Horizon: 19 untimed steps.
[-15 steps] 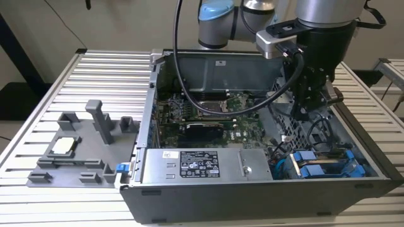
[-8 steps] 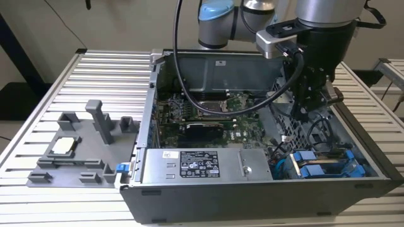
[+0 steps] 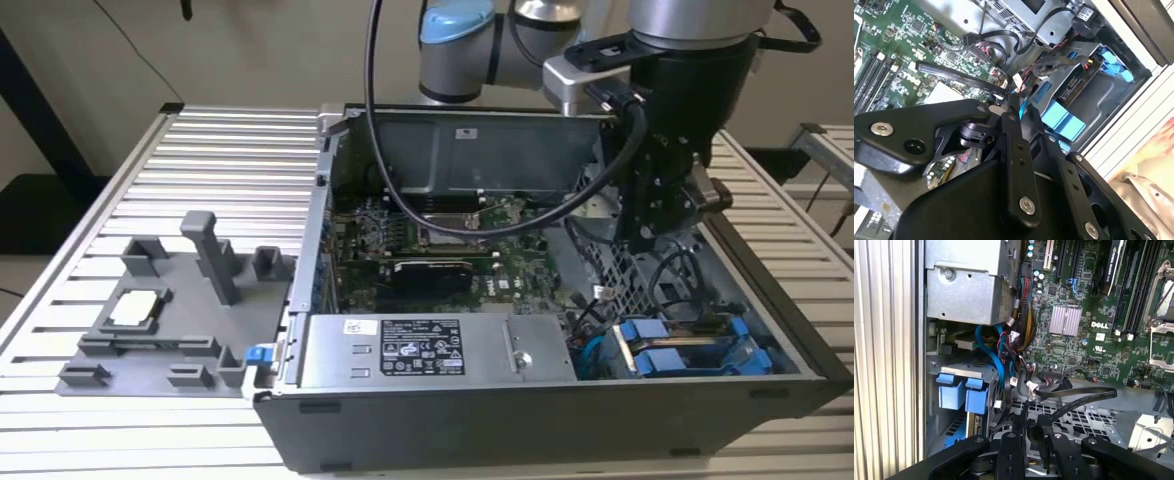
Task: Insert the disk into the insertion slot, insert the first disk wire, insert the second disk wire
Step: 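Insert the first disk wire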
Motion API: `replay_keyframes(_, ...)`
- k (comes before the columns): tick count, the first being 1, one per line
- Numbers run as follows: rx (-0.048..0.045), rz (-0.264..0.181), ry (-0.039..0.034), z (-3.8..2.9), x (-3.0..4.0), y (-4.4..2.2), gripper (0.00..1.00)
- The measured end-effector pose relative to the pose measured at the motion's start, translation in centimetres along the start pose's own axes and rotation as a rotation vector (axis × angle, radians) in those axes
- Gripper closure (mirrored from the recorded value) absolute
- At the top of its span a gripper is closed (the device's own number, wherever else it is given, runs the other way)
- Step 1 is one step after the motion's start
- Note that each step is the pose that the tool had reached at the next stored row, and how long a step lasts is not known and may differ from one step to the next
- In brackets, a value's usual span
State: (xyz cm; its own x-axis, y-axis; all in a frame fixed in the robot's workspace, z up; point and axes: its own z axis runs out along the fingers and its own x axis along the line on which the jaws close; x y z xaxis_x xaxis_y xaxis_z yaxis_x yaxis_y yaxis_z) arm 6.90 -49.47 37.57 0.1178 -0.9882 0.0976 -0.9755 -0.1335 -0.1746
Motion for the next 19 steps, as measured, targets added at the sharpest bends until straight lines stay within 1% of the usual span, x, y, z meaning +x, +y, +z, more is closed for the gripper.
replay_keyframes(2, 0.0002, 0.0, -0.0014, 0.0, 0.0, -0.05, 0.73)
replay_keyframes(4, 0.0007, 0.001, -0.0058, 0.03, 0.01, -0.11, 0.75)
replay_keyframes(5, 0.001, 0.001, -0.0082, 0.04, 0.02, -0.18, 0.83)
replay_keyframes(6, 0.0012, 0.001, -0.0092, 0.06, 0.03, -0.28, 0.83)
replay_keyframes(9, 0.0012, 0.002, -0.0094, 0.09, 0.05, -0.43, 0.83)
replay_keyframes(11, 0.0012, 0.001, -0.0095, 0.11, 0.06, -0.53, 0.81)
replay_keyframes(12, 0.0012, 0.001, -0.0095, 0.12, 0.07, -0.58, 0.74)
replay_keyframes(19, 0.0011, 0.001, -0.0092, 0.27, 0.05, -0.62, 0.74)
